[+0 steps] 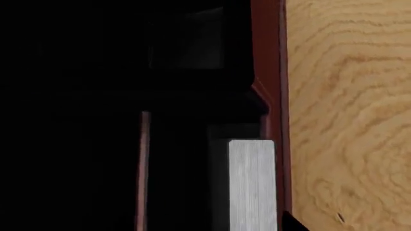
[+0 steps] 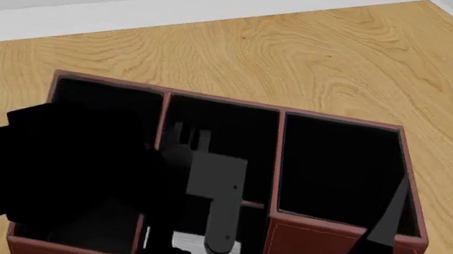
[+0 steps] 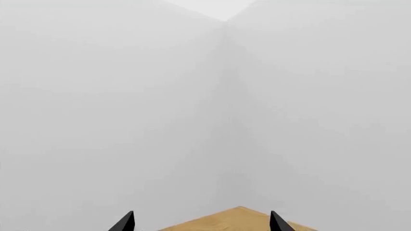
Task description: Pick up the book and place it in the back compartment of the caddy.
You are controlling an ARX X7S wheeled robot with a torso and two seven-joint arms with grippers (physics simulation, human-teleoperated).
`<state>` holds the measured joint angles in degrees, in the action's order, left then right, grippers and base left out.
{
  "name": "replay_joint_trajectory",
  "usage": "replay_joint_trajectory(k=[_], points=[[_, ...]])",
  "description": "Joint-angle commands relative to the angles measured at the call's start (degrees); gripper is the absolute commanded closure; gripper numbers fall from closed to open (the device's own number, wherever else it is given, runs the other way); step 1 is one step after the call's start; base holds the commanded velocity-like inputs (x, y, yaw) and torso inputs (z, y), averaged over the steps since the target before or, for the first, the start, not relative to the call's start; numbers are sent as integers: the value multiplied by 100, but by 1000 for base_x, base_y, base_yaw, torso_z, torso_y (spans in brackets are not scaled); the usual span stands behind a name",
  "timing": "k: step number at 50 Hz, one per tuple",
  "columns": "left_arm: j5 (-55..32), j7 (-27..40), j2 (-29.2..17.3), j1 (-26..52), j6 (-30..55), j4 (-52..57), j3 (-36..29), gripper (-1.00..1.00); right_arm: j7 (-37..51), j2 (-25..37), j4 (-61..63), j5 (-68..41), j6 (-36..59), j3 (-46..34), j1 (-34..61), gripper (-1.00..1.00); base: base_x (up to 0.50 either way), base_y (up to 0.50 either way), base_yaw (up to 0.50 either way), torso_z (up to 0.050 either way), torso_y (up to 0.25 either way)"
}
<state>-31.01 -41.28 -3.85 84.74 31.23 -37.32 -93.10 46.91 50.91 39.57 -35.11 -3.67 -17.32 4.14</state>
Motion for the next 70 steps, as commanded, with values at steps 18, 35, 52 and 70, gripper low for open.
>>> replay_joint_trajectory(k=[18,35,52,70], points=[[-294,623,385,207,-358,-354,471,-100,-257,-242,-82,162,133,-20,216,-100,0,0,0,0,1],[-898,1010,385,502,-595,-475,491,-100,-244,-216,-17,176,100,22,164,-100,0,0,0,0,0],[-1554,2225,385,579,-1645,-680,521,-100,-210,-207,133,135,211,12,261,-100,0,0,0,0,0],[-1956,3028,382,311,-2386,-865,607,-100,-315,-228,7,167,55,39,182,-100,0,0,0,0,0]])
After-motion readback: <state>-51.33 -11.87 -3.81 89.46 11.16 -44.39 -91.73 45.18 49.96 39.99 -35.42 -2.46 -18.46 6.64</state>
